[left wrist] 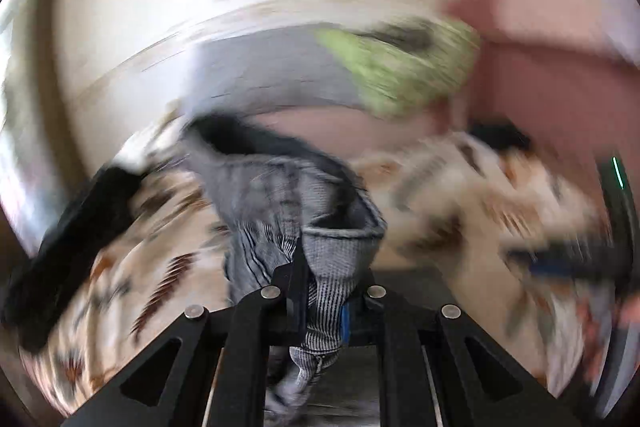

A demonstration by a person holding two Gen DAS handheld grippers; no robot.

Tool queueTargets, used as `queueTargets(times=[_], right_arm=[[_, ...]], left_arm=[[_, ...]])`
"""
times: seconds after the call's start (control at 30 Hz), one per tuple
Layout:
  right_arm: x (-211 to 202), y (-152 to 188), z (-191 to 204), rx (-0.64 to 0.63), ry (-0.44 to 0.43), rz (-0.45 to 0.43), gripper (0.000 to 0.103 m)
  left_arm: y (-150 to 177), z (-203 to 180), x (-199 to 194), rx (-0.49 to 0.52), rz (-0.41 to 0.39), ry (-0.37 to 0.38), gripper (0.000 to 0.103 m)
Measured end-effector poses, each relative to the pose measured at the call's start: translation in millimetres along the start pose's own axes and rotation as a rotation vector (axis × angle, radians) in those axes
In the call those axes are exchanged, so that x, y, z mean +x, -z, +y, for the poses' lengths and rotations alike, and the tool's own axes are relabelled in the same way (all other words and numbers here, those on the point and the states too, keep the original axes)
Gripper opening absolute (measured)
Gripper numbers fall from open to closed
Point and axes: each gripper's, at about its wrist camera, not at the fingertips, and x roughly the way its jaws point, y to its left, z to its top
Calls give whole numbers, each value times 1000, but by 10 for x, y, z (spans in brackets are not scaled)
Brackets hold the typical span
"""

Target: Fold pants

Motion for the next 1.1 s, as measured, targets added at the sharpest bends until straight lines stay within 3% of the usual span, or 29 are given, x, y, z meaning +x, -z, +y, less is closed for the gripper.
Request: queueTargets(times=[0.07, 0.13, 0.17, 0.2, 0.23, 0.27, 0.33, 0.43, 0.53, 0.6, 0.7, 0.77, 0.83, 0.87, 0.9, 0.97, 1.03, 1.1], right_arm=[[-50, -39, -140, 38, 5, -17, 81], [-52, -59, -260, 61, 11, -13, 81], [-50, -57, -304, 65, 14, -4, 81], [-49, -46, -323, 64, 15, 0, 81], [-60, -41, -353, 59, 21, 1, 81], [-63, -38, -371, 54, 29, 1, 81], [-86, -50, -395, 53, 29, 0, 81], [-170, -27, -353, 49, -18, 3, 81], [-180, 51, -96, 36, -165, 74, 81], [-139, 125, 157, 35, -283, 129, 81], [50, 227, 477, 39, -410, 221, 81], [306, 370, 556, 73, -402, 306, 82], [664, 644, 458, 90, -267, 425, 82], [754, 759, 352, 111, -248, 432, 75], [695, 800, 265, 137, -283, 368, 72], [581, 759, 229, 197, -290, 367, 73], [448, 663, 329, 180, -266, 336, 74], [407, 621, 439, 185, -319, 334, 74]], left_arm=[[226, -439, 303, 112, 130, 72, 16], [581, -679, 840, 120, 418, 195, 17], [632, -694, 867, 118, 421, 200, 17], [585, -691, 740, 133, 349, 182, 21], [525, -670, 629, 138, 324, 195, 33], [436, -611, 506, 126, 307, 242, 38], [265, -377, 219, 57, 230, 323, 56], [97, 209, -143, -83, 94, 299, 75], [99, 728, -101, -207, 75, 168, 76], [190, 1051, 150, -278, 156, 70, 76], [412, 1220, 453, -353, 240, 85, 76], [634, 1168, 719, -332, 353, 118, 76], [846, 1038, 888, -305, 446, 116, 76], [905, 1030, 918, -314, 454, 123, 76], [947, 1042, 884, -349, 437, 140, 76], [922, 1145, 813, -406, 420, 157, 76], [822, 1230, 692, -429, 354, 139, 76], [729, 1260, 565, -426, 271, 135, 76]])
